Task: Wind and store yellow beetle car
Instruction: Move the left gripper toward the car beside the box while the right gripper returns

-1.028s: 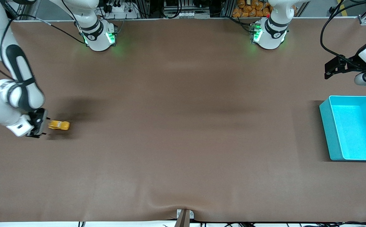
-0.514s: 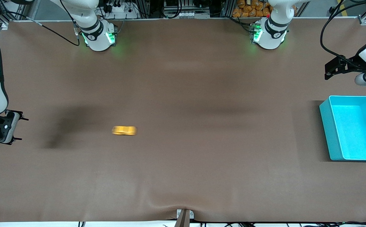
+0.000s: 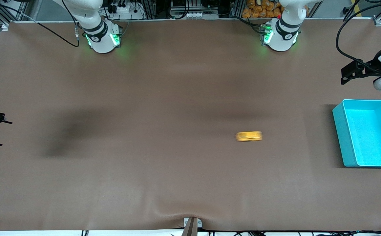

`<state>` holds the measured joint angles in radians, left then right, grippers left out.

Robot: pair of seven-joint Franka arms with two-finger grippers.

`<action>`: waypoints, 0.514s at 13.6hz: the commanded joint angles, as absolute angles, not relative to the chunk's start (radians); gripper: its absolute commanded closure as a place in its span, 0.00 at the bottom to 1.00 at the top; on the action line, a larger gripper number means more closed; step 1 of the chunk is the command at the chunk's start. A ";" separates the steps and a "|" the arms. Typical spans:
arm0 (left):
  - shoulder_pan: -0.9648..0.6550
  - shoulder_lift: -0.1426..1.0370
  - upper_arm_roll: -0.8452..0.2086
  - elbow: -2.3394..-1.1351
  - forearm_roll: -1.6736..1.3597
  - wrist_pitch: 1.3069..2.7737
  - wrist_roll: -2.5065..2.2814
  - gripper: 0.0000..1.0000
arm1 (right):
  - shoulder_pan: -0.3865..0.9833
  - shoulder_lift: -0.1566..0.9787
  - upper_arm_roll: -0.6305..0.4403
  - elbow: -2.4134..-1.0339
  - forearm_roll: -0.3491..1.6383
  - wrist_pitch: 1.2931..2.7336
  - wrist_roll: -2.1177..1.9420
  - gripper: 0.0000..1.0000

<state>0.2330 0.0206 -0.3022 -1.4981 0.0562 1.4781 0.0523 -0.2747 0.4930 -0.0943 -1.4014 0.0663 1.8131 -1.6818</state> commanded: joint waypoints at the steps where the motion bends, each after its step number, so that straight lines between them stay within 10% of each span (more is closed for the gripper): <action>1: 0.238 0.025 -0.308 -1.488 0.077 1.483 0.063 0.00 | -0.227 0.476 -0.084 -1.329 0.086 1.751 -1.582 0.00; 7: 0.241 0.026 -0.307 -1.488 0.083 1.485 0.061 0.00 | -0.100 0.413 -0.095 -1.148 0.048 1.458 -1.156 0.00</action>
